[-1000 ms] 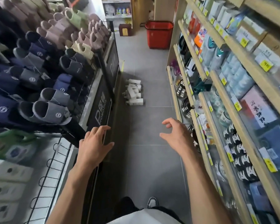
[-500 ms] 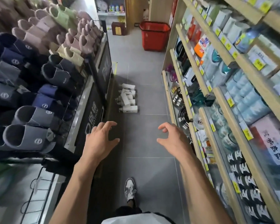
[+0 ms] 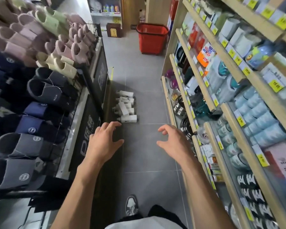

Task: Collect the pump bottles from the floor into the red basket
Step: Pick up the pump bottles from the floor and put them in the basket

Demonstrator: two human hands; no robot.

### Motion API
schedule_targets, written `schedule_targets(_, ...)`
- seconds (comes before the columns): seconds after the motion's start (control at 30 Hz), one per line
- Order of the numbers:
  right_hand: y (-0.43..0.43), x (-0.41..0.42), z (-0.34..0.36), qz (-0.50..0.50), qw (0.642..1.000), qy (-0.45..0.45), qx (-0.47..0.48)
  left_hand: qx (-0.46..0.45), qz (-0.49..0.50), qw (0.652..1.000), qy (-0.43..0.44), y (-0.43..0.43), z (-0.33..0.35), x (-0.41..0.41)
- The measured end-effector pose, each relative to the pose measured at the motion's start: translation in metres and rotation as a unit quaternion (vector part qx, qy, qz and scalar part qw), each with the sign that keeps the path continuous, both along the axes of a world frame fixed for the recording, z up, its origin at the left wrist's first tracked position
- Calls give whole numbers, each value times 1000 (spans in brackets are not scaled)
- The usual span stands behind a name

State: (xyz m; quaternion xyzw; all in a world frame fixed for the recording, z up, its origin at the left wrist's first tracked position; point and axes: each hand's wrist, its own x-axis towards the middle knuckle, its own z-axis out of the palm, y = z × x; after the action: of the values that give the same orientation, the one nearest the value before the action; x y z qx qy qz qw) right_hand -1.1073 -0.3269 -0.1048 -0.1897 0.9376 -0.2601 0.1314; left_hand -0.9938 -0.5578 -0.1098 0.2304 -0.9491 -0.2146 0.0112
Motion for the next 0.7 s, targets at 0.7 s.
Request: schedule_targets(0.7, -22, -168, -15, 39, 998, -18, -44, -21, 47, 998, -43, 1, -9, -126)
